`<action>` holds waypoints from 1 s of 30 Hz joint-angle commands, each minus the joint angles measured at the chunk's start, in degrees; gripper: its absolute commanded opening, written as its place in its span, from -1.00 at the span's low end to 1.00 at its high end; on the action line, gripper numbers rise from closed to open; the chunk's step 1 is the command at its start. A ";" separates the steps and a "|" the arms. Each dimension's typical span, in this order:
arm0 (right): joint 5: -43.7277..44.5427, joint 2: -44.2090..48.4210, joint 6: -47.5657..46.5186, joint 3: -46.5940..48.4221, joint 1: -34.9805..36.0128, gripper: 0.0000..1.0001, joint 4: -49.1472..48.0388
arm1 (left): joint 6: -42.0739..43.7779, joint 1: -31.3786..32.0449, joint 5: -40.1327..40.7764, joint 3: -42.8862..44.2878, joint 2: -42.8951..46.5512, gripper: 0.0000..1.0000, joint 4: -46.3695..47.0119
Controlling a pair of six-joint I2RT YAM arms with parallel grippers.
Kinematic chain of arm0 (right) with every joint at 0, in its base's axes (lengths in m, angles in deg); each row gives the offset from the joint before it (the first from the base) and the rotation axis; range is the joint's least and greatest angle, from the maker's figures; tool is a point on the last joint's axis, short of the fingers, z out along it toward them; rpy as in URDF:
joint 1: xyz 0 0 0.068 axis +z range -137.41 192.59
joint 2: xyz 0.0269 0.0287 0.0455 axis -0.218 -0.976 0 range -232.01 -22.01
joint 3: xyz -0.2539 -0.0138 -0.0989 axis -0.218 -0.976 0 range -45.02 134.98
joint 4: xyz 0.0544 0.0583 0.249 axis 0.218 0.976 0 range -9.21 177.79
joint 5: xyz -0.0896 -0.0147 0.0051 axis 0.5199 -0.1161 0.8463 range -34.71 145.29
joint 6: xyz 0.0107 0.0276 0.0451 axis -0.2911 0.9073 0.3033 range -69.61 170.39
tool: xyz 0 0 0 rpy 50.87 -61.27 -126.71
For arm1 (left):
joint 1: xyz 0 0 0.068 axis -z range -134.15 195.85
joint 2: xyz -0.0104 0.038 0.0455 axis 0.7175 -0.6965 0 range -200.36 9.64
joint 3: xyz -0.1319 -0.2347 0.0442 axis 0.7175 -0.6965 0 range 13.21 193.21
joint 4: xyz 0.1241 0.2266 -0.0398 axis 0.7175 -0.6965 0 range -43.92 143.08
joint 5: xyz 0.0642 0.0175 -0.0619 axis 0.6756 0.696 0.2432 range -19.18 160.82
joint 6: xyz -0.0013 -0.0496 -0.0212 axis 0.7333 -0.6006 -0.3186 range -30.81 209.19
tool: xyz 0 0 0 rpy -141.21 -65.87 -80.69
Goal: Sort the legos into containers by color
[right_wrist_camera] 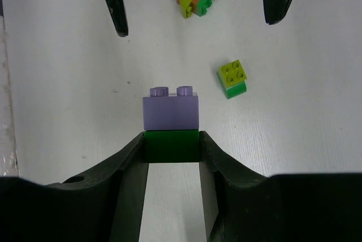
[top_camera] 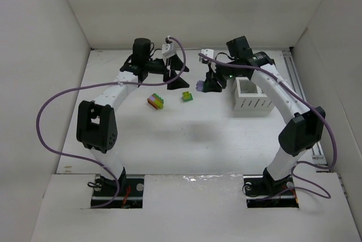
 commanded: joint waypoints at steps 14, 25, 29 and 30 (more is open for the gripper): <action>-4.50 -4.31 3.33 7.79 2.16 -1.00 -3.60 | -7.63 0.87 -3.84 -1.29 3.67 0.47 10.97; -5.56 -5.37 5.01 10.44 2.68 -1.00 -4.13 | -6.49 0.87 -3.22 -1.82 3.15 0.26 10.44; -6.09 -5.37 5.54 10.44 3.30 -1.00 -4.66 | -6.49 0.87 -3.22 -1.29 3.15 0.18 9.83; -6.09 -5.37 5.54 10.44 3.30 -1.00 -5.18 | -6.49 0.87 -3.22 -1.29 3.15 0.18 9.83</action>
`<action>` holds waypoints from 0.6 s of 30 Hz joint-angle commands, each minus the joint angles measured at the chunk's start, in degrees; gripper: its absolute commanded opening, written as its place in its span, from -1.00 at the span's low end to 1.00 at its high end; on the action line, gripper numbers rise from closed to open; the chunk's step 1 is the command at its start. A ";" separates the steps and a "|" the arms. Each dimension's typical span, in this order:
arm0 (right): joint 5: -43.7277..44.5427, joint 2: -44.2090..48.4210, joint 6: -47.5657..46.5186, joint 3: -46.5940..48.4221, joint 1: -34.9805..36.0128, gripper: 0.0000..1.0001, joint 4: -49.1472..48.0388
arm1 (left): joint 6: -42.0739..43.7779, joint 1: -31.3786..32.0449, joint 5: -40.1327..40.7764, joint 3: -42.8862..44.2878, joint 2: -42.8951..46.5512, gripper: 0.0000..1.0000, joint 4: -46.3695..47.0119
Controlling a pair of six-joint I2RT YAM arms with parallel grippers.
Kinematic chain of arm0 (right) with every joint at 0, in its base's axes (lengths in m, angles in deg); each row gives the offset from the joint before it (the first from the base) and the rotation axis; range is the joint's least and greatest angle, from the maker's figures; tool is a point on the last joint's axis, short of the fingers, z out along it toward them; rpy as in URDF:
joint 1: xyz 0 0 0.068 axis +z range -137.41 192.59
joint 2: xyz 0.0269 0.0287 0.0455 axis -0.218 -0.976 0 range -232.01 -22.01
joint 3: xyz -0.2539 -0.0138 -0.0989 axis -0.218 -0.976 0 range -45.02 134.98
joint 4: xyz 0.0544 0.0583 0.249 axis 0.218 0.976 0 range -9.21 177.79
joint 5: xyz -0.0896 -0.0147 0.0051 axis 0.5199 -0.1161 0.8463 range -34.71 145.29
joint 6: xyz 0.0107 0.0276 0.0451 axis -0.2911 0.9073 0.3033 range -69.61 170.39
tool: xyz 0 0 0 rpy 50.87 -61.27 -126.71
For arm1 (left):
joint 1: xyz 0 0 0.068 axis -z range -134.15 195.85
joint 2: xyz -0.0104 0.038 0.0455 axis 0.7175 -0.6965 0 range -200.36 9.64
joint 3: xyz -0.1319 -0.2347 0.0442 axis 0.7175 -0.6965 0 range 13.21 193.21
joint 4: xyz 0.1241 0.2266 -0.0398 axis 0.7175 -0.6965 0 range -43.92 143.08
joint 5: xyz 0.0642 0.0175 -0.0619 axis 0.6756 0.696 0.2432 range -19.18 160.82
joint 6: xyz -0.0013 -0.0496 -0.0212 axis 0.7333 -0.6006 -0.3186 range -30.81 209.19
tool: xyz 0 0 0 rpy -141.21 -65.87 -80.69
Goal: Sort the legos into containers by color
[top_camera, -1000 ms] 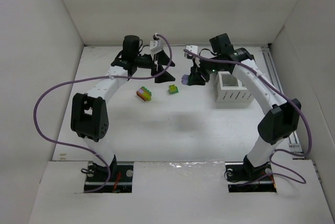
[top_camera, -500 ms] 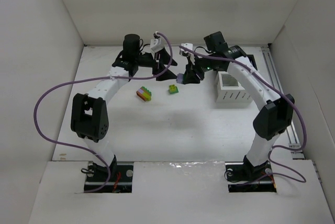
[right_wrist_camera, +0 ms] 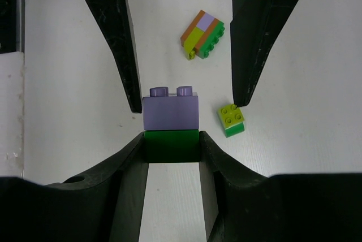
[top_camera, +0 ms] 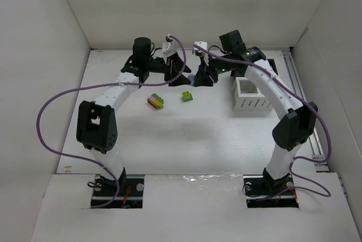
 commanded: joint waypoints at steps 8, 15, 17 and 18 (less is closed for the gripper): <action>-2.94 -0.87 2.05 2.77 1.40 -1.00 -3.29 | 0.33 0.79 -1.52 -0.13 2.27 -0.13 -0.41; -2.41 -0.25 2.05 1.55 -0.09 -1.00 -3.29 | 4.46 0.79 -0.38 1.63 1.74 -0.99 -5.69; -1.71 0.36 2.05 0.84 -1.05 -1.00 -2.76 | 4.46 0.79 0.15 1.63 1.74 -1.00 -5.69; -1.10 0.89 2.05 -0.82 -2.11 -1.00 -2.76 | 4.46 0.79 0.15 1.63 1.74 -1.00 -5.69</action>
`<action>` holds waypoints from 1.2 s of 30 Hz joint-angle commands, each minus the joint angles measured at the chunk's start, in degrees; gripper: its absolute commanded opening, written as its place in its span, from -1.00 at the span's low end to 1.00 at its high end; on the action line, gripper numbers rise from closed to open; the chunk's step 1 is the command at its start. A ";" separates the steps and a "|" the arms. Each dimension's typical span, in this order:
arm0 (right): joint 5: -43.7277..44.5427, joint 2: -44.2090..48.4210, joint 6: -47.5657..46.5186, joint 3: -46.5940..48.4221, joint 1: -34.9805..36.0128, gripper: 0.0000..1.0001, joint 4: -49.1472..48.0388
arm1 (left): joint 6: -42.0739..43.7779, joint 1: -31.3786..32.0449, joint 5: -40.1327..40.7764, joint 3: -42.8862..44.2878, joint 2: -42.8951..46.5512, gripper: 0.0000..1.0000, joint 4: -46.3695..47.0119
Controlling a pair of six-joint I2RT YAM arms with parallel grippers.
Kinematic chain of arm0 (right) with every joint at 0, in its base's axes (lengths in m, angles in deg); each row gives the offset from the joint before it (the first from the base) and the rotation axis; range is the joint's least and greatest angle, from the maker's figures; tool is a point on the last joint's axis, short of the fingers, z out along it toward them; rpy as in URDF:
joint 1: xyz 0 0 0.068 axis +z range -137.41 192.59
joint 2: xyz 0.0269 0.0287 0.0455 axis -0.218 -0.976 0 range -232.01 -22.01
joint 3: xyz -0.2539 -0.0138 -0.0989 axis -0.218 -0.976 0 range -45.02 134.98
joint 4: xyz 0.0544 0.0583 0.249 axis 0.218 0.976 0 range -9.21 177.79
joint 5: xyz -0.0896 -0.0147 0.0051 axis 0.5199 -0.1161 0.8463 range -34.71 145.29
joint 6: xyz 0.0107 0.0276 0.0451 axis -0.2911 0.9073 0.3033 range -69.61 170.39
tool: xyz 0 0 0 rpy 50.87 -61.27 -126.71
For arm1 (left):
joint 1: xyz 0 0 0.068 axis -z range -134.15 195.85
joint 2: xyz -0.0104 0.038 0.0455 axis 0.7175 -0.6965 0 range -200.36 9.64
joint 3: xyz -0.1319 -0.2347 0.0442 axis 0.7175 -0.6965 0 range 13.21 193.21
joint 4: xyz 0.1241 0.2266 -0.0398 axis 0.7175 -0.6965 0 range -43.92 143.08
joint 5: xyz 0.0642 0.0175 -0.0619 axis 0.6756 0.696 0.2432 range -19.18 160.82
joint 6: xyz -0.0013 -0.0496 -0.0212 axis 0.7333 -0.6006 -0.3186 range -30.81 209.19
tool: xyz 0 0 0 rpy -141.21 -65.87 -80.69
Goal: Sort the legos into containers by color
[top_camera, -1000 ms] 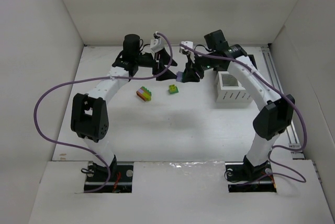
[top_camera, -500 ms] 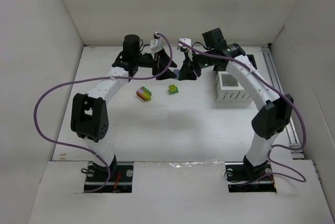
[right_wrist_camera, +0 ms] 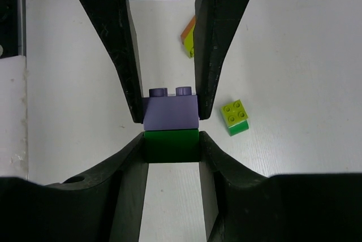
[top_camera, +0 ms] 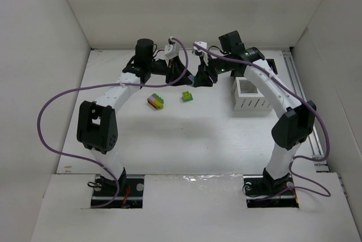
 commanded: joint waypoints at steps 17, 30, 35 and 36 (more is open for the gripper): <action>6.75 4.67 4.36 -6.90 -15.98 -1.00 -4.44 | -12.95 -2.22 10.87 4.20 -0.46 -1.00 10.97; 22.06 3.79 26.53 -10.41 -18.18 -1.00 -20.29 | -19.65 -2.22 24.53 3.75 -0.27 -1.00 14.84; 25.76 2.04 30.49 -9.63 -19.32 -1.00 -23.02 | -21.32 -1.51 34.64 4.55 -1.33 -1.00 13.87; 26.89 2.03 31.01 -9.62 -19.32 -1.00 -23.02 | -20.71 -1.51 34.65 4.55 -1.33 -1.00 13.87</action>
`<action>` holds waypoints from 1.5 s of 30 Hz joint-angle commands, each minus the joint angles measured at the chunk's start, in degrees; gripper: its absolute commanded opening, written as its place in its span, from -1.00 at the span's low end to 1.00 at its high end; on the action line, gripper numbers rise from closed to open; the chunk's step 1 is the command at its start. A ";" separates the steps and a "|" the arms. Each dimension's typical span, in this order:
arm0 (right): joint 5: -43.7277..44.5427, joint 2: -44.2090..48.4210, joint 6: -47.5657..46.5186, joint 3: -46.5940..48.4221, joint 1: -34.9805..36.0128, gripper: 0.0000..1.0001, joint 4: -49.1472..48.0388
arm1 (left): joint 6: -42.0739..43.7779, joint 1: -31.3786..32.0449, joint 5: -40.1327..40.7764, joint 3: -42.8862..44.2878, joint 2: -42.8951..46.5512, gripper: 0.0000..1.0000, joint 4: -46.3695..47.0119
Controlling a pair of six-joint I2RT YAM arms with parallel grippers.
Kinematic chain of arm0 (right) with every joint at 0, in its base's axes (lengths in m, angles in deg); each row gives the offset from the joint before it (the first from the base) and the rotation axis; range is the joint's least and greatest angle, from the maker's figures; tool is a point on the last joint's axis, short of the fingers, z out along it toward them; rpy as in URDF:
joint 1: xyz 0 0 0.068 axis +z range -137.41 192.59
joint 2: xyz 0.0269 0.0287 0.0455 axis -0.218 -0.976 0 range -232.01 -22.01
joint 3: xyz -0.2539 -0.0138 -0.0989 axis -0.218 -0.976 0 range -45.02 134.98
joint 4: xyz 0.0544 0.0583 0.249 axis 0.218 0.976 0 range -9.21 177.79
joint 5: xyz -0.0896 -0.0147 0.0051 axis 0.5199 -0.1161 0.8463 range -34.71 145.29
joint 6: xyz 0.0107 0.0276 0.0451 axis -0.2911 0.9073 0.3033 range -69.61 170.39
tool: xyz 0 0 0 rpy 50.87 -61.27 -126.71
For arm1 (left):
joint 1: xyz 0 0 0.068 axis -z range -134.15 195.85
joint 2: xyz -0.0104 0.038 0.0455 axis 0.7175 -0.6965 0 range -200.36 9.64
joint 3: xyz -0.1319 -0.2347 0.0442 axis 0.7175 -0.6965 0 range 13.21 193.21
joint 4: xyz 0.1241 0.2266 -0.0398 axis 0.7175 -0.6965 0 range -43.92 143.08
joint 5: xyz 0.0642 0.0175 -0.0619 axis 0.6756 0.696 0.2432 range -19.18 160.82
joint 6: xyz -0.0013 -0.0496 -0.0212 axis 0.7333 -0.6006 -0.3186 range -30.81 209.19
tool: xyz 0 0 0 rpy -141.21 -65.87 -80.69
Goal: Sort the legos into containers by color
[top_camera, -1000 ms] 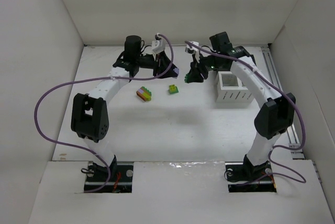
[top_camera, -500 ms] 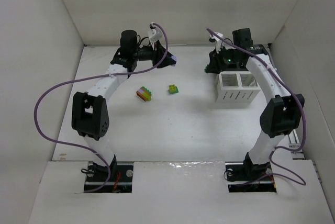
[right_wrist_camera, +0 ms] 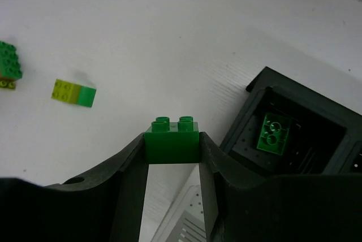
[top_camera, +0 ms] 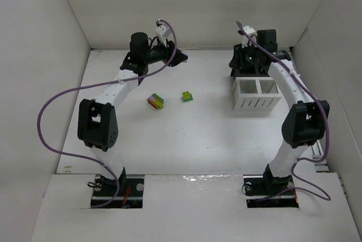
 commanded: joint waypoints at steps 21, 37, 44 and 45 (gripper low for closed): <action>9.62 -6.77 6.02 3.66 -4.59 -1.00 -7.34 | 5.53 3.11 6.22 10.98 -5.52 -1.00 -3.52; 6.28 0.43 5.66 1.90 -5.12 0.59 -9.44 | 8.34 7.24 6.22 14.93 -8.86 -1.00 -4.13; 10.30 16.15 9.80 -8.54 -10.90 0.65 -17.16 | 2.74 11.63 -1.76 17.84 -13.33 -1.00 2.18; 11.28 18.26 9.80 -12.21 -11.70 0.65 -17.79 | 1.85 12.42 -1.78 18.62 -14.04 -1.00 2.89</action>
